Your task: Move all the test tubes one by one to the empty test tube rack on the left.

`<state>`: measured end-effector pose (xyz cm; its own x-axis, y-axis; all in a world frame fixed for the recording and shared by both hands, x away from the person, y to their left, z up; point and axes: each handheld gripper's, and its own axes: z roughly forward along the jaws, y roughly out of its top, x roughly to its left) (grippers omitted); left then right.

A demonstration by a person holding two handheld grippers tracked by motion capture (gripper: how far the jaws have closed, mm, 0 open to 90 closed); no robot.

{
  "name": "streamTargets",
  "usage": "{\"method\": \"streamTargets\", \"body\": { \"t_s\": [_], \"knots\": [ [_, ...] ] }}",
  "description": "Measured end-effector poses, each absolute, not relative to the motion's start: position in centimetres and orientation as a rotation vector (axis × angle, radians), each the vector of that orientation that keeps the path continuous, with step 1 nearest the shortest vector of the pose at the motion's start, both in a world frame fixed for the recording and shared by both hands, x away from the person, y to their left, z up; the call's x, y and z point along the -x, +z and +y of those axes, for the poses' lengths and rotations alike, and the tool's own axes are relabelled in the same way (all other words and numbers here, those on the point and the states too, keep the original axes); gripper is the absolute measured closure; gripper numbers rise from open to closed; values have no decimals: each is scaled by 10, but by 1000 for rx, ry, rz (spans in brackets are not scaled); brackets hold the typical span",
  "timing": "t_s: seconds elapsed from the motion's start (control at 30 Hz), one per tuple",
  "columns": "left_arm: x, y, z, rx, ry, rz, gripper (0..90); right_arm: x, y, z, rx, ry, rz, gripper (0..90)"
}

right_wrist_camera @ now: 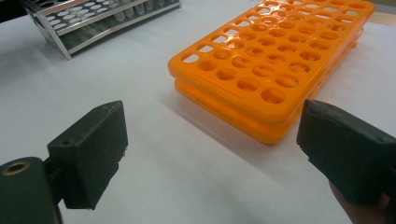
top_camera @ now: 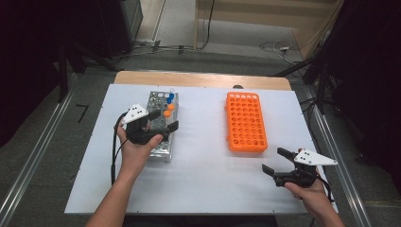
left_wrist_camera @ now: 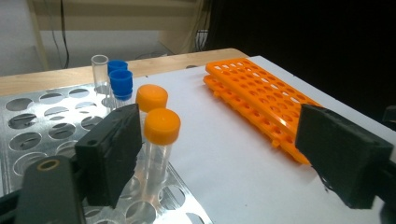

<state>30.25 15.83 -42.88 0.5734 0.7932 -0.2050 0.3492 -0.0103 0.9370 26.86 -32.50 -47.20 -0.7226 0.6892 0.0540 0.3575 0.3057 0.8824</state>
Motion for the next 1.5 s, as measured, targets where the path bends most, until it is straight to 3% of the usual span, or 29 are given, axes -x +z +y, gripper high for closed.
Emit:
{"method": "streamTargets", "body": {
  "t_s": [0.63, 1.5],
  "knots": [
    [-261, -438, 175, -1595, 467, 959, 5, -269, -473, -322, -937, 1379, 2245, 70],
    [-204, -460, 218, -1593, 510, 947, 0, -270, -473, -329, -967, 1370, 2221, 70]
  ]
}}
